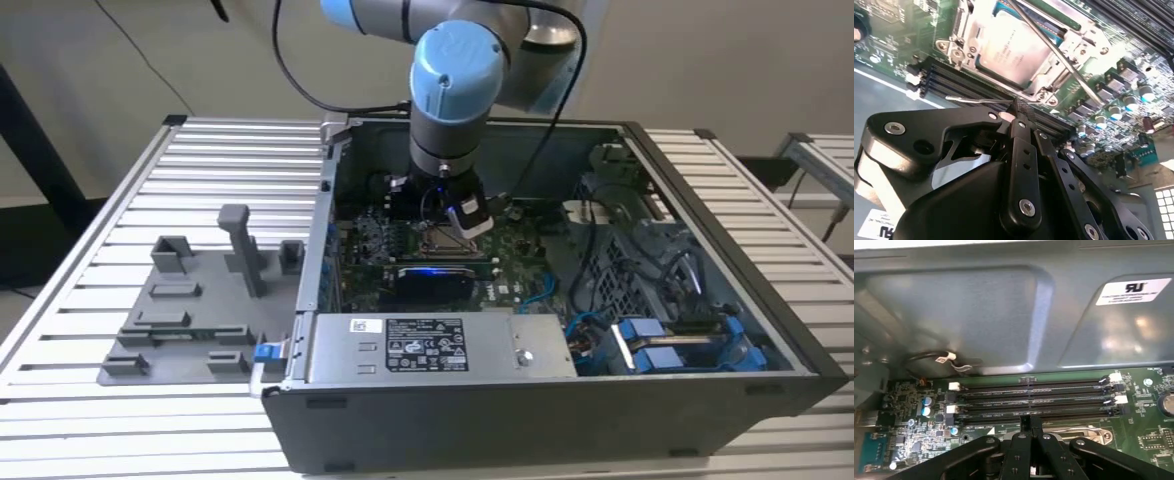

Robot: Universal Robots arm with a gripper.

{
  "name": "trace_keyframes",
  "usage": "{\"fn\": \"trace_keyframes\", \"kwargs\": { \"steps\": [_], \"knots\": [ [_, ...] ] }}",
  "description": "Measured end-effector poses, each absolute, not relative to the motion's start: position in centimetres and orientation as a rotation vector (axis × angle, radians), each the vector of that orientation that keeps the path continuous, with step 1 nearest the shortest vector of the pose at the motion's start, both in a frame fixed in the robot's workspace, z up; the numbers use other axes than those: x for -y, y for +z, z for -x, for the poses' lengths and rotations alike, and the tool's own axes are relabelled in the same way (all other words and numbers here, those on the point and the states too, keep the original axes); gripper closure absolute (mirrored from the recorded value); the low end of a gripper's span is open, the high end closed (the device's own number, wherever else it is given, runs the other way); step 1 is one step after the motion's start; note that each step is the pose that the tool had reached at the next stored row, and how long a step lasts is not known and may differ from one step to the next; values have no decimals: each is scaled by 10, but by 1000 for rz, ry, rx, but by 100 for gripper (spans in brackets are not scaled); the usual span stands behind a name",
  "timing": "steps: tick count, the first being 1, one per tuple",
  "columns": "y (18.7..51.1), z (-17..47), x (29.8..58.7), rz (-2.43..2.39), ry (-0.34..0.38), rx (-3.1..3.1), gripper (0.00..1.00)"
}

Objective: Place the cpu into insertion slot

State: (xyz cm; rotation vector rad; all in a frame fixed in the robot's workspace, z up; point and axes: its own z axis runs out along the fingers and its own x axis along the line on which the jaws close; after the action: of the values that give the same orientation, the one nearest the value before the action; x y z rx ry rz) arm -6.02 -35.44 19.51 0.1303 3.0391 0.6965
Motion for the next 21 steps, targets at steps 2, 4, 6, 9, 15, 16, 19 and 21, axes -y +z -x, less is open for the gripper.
{"fn": "trace_keyframes", "kwargs": {
  "steps": [2,4,6,9,15,16,19,21],
  "knots": [
    [195,58,354,-130,697,-3039,89],
    [195,56,354,-130,700,-3038,89],
    [195,54,354,-130,704,-3038,89],
    [195,51,354,-130,709,-3037,89],
    [194,47,355,-131,717,-3035,89],
    [194,46,354,-131,718,-3035,89],
    [193,43,354,-131,721,-3034,89],
    [193,41,354,-131,722,-3034,89]
  ]
}}
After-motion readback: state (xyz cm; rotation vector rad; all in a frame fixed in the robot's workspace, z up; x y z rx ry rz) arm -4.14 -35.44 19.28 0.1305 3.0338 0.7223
